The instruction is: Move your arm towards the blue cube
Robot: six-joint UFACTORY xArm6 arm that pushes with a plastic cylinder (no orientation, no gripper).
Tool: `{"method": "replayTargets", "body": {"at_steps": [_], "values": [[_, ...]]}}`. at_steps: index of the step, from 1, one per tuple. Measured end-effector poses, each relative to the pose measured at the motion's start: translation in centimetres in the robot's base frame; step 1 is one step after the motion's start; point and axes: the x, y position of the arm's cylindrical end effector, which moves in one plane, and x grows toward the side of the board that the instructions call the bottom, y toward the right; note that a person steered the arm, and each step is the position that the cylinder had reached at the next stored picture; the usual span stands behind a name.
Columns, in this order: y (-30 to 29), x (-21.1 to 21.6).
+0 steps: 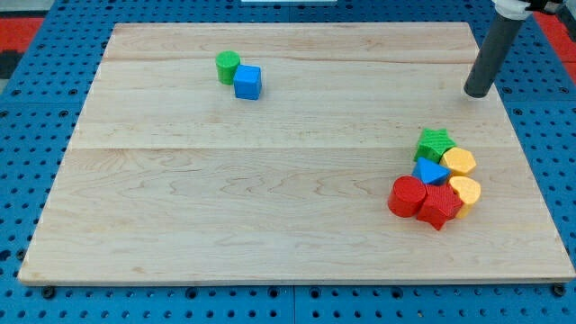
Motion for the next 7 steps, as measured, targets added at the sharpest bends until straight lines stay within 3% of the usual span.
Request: {"method": "replayTargets", "body": {"at_steps": [1,2,4,5,7], "values": [[-9.2,0.1],[-8.5,0.6],[-8.1,-3.4],[-13.6,-4.0],[-15.3,-4.1]]}}
